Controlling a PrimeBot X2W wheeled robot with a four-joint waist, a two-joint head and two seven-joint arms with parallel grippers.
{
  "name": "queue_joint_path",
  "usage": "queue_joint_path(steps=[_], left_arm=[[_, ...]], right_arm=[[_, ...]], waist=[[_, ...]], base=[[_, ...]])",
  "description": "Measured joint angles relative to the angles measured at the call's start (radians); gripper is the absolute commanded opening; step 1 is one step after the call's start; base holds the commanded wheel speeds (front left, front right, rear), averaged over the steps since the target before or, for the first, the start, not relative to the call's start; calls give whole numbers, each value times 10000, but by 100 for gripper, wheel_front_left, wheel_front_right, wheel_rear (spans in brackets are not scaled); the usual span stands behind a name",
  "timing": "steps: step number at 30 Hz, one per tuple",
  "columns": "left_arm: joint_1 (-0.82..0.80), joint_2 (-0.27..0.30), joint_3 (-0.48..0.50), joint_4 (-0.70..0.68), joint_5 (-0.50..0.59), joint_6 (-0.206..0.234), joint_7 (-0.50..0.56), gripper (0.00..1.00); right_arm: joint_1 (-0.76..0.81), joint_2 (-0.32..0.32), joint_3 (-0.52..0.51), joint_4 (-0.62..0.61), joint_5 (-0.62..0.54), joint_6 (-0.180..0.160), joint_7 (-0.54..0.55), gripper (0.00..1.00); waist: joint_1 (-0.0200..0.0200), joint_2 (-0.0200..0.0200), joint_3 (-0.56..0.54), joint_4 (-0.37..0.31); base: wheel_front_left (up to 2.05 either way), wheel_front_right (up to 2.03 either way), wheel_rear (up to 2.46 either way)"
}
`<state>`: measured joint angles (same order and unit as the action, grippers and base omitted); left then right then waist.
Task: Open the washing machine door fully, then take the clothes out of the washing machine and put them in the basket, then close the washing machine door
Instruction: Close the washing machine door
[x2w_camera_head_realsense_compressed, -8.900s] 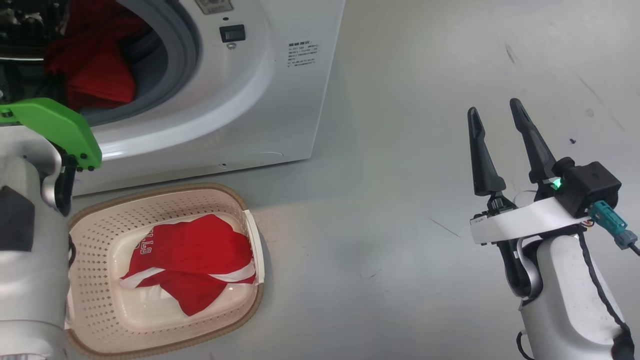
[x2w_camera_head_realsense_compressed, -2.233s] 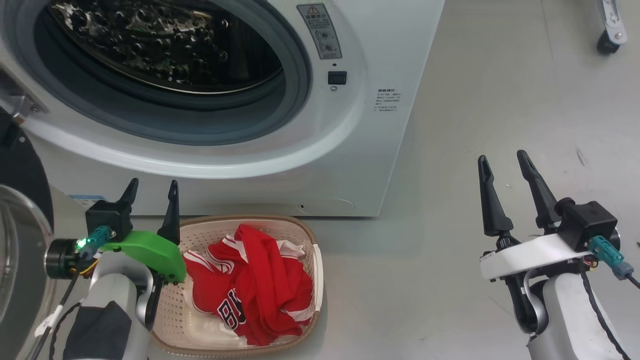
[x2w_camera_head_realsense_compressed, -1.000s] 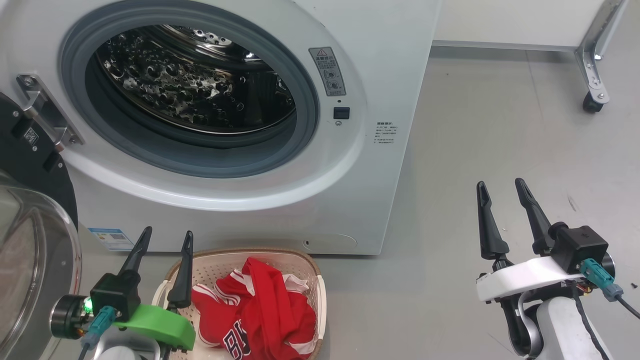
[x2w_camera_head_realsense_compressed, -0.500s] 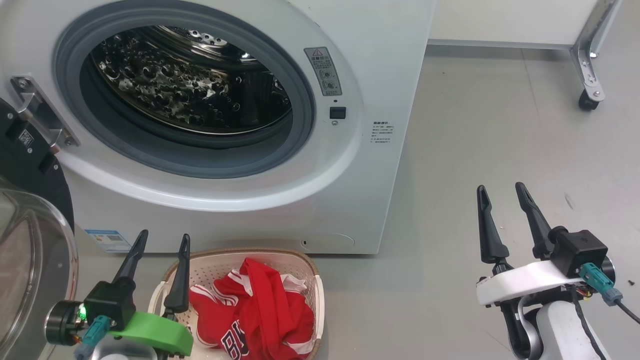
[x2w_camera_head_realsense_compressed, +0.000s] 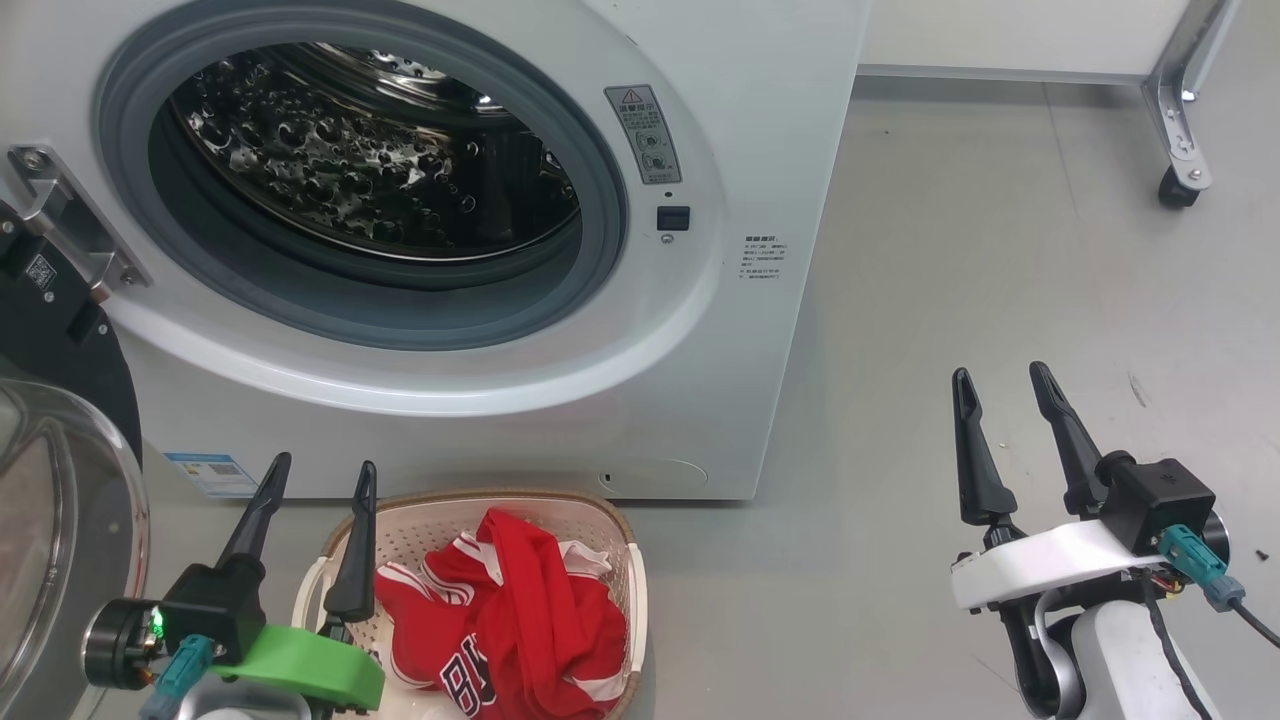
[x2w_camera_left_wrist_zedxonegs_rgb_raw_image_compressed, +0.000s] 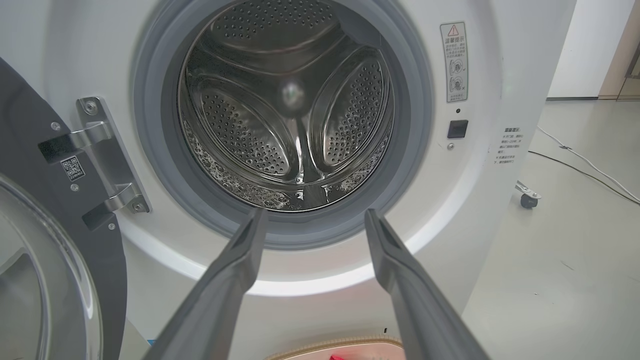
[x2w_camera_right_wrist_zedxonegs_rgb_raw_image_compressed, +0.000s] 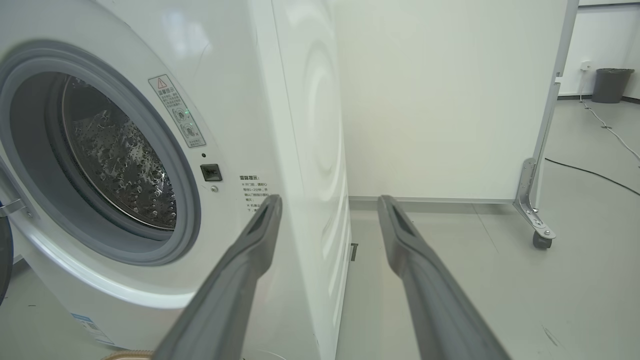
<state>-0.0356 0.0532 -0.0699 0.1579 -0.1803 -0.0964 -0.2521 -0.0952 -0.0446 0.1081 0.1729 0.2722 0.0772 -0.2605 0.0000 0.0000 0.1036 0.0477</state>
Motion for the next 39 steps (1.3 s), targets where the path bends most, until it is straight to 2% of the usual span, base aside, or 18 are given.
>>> queue_joint_path(steps=[23,39], left_arm=[[197,-29,27,-54,-146,-2,0,100],[206,-36,23,-58,-148,0,0,100]], right_arm=[[-1,-2,56,2,2,-6,0,100],[-2,0,77,4,2,-6,0,100]], waist=[[0,0,27,-72],[0,0,45,-57]], base=[[-3,4,-2],[-50,50,0]])
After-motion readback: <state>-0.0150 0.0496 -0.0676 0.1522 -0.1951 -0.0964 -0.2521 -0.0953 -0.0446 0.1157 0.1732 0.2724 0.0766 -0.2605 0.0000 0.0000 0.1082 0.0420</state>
